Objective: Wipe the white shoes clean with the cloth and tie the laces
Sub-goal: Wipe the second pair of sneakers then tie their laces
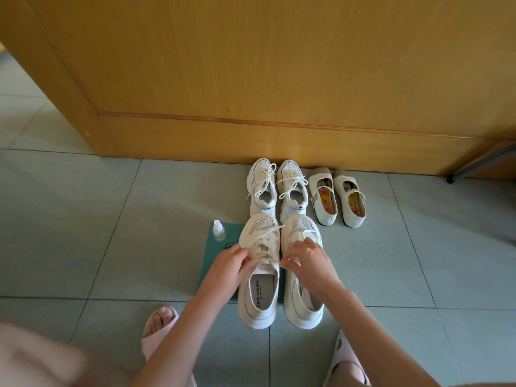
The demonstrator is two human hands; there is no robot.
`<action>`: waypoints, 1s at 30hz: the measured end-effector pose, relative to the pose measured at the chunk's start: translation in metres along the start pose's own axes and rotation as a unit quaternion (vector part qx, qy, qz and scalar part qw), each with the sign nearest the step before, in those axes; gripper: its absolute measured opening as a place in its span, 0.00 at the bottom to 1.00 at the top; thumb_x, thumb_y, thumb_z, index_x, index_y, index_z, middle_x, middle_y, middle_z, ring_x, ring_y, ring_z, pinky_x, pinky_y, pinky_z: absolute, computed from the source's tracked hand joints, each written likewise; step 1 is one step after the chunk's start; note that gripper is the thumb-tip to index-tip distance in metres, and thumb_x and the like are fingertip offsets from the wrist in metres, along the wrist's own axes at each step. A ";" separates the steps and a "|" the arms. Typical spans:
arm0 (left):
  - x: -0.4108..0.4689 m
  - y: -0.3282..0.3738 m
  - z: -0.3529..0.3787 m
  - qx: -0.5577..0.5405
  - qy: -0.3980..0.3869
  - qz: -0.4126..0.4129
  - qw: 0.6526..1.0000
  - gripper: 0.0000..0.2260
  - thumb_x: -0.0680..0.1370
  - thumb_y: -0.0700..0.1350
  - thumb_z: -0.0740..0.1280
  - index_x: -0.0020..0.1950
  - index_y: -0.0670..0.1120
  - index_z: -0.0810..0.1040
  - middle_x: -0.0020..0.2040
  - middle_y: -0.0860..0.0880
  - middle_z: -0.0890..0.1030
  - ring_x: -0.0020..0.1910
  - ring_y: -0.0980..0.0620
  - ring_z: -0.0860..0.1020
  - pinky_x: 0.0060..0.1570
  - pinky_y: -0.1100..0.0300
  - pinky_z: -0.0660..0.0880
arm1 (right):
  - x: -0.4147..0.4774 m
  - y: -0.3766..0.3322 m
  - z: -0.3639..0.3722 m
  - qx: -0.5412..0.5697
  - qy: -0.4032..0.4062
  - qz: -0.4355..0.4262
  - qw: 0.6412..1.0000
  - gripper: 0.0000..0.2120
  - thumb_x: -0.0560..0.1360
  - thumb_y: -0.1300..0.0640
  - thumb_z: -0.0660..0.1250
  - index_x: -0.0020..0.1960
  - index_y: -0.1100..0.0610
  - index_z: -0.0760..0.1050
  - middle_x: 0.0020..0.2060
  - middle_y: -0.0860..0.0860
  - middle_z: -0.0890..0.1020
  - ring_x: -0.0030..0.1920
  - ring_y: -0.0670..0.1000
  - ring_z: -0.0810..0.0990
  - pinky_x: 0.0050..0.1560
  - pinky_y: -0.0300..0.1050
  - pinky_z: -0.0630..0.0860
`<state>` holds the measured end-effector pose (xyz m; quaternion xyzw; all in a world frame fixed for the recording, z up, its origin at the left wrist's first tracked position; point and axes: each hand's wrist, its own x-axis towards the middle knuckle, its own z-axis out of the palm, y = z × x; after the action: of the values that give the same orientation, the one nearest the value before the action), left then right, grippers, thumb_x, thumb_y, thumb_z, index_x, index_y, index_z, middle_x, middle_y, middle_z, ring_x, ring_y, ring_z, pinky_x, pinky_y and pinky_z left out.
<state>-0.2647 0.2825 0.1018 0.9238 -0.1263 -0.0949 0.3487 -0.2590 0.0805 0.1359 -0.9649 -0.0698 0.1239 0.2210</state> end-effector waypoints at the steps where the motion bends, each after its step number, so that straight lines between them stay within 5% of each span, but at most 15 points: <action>1: 0.002 0.000 -0.001 0.014 -0.004 -0.006 1.000 0.10 0.80 0.49 0.62 0.47 0.44 0.78 0.43 0.54 0.72 0.38 0.57 0.73 0.40 0.65 0.67 | 0.001 0.001 0.000 -0.020 -0.003 -0.003 1.000 0.08 0.76 0.50 0.66 0.50 0.53 0.81 0.47 0.45 0.78 0.50 0.45 0.65 0.60 0.43 0.66; 6: 0.003 -0.002 -0.010 0.067 -0.006 -0.023 0.997 0.12 0.80 0.50 0.60 0.40 0.48 0.77 0.41 0.54 0.74 0.33 0.57 0.74 0.34 0.65 0.67 | 0.001 0.003 -0.003 -0.077 -0.010 -0.004 0.997 0.09 0.76 0.48 0.65 0.52 0.50 0.81 0.51 0.46 0.75 0.55 0.48 0.69 0.58 0.41 0.66; 9: 0.005 0.009 -0.017 0.006 0.009 -0.052 0.999 0.15 0.78 0.56 0.63 0.33 0.51 0.73 0.34 0.52 0.73 0.27 0.58 0.69 0.30 0.65 0.64 | 0.000 0.002 -0.009 -0.071 -0.039 -0.005 0.997 0.08 0.77 0.47 0.64 0.49 0.50 0.78 0.44 0.45 0.75 0.46 0.46 0.74 0.50 0.40 0.72; 11: 0.009 0.014 -0.025 -0.098 0.014 -0.063 0.993 0.17 0.76 0.58 0.64 0.32 0.50 0.75 0.33 0.50 0.74 0.31 0.55 0.71 0.37 0.63 0.67 | 0.000 -0.001 -0.015 -0.064 -0.083 0.008 0.994 0.06 0.76 0.48 0.63 0.46 0.50 0.74 0.40 0.45 0.76 0.38 0.45 0.73 0.38 0.36 0.69; 15: 0.014 0.028 -0.037 -0.328 -0.062 -0.120 0.935 0.18 0.80 0.55 0.59 0.46 0.41 0.79 0.42 0.63 0.80 0.52 0.61 0.77 0.59 0.63 0.67 | 0.004 -0.008 -0.023 0.029 -0.114 0.019 0.993 0.05 0.72 0.52 0.66 0.44 0.53 0.74 0.34 0.45 0.74 0.32 0.45 0.70 0.33 0.36 0.66; 19: 0.014 0.033 -0.028 -0.474 -0.031 -0.153 0.867 0.12 0.82 0.46 0.57 0.51 0.42 0.78 0.53 0.50 0.84 0.52 0.53 0.81 0.55 0.60 0.75 | 0.010 -0.017 -0.024 0.140 -0.089 0.013 0.986 0.04 0.72 0.53 0.68 0.43 0.54 0.75 0.31 0.46 0.73 0.31 0.44 0.68 0.35 0.39 0.66; 25: 0.020 0.033 -0.013 -0.379 -0.042 -0.126 0.916 0.10 0.81 0.43 0.60 0.44 0.44 0.80 0.33 0.53 0.78 0.34 0.59 0.75 0.40 0.69 0.71 | 0.019 -0.032 -0.018 0.271 -0.058 0.026 0.961 0.09 0.73 0.52 0.71 0.41 0.56 0.77 0.25 0.45 0.73 0.24 0.42 0.66 0.28 0.32 0.63; 30: 0.020 0.032 -0.010 -0.349 -0.103 -0.118 0.924 0.10 0.81 0.45 0.60 0.41 0.48 0.77 0.35 0.50 0.74 0.37 0.54 0.71 0.41 0.66 0.69 | 0.030 -0.034 -0.014 0.355 -0.025 0.067 0.932 0.10 0.73 0.54 0.71 0.42 0.62 0.78 0.25 0.48 0.77 0.22 0.43 0.69 0.26 0.33 0.68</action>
<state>-0.2481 0.2596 0.1292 0.7367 -0.0102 -0.2683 0.6206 -0.2295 0.1105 0.1571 -0.8227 0.0383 0.1788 0.5383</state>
